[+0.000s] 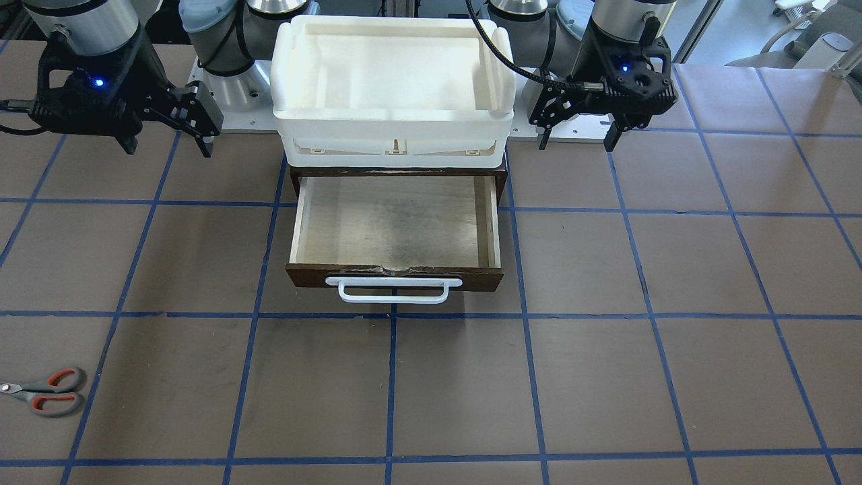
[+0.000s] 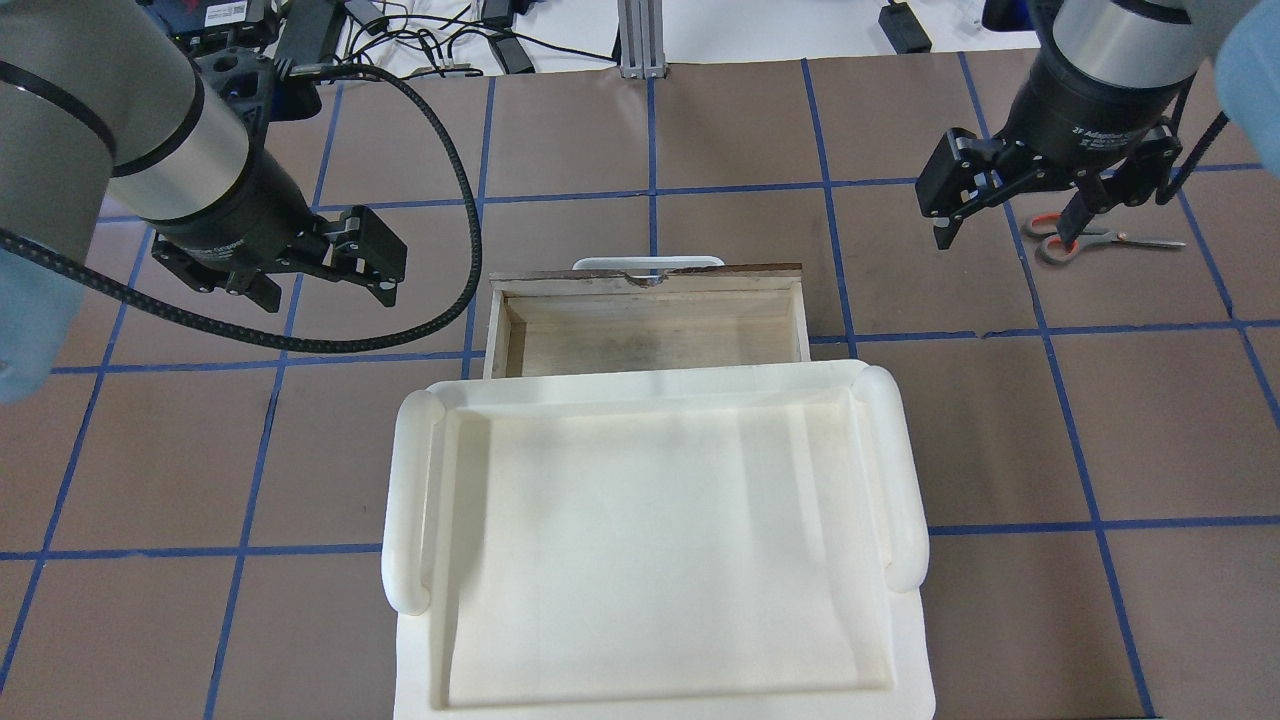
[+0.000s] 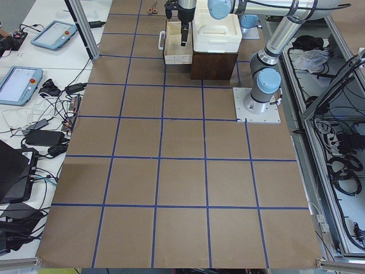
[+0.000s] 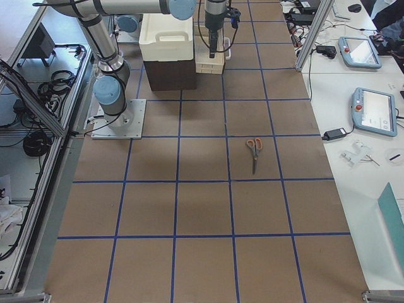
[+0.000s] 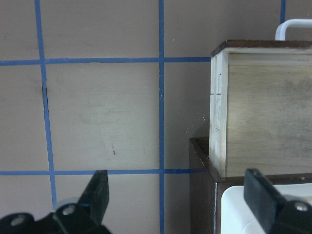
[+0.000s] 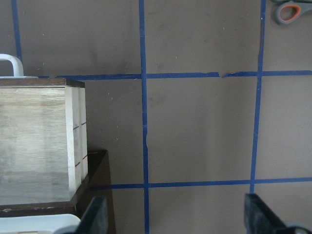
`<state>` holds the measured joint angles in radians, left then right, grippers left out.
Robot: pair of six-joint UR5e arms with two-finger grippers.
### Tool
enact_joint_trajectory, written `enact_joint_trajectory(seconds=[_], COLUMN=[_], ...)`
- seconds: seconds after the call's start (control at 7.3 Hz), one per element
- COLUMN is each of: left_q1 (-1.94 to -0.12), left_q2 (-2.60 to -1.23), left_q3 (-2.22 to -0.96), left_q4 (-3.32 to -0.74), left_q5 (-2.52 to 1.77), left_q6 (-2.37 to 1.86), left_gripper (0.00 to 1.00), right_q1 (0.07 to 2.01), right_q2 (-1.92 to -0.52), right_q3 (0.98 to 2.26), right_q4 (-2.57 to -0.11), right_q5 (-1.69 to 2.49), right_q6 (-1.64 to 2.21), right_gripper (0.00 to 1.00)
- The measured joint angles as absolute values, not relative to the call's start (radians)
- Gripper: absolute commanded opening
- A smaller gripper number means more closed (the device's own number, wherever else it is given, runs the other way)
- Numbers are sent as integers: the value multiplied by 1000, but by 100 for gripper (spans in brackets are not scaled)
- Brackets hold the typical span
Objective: Put scissors in drawer and close it
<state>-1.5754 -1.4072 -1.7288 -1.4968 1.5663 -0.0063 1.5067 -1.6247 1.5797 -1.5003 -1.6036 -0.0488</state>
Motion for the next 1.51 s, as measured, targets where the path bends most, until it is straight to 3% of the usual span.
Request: enact_joint_trajectory(seconds=[0.41,1.1,1.51], left_q1=[-1575,-1575,-1575], left_q2=[-1407,-1407,-1406], left_q3=[-1729,-1730,-1731], left_q4=[-1497,-1497,-1497], left_q5=[1566,1565,1563], left_q6=[-7,-8,-8], left_gripper=[100,100,100], right_q1=[1470,1220,1197], right_q2=[-1617,-1500,-1396], right_q3=[1580,1580,1579], right_q4=[-1505,-1655,-1788], right_q5=[-1615,-1604,-1597], right_q6=[-162,-1037,-1229], right_gripper=[100,100,100])
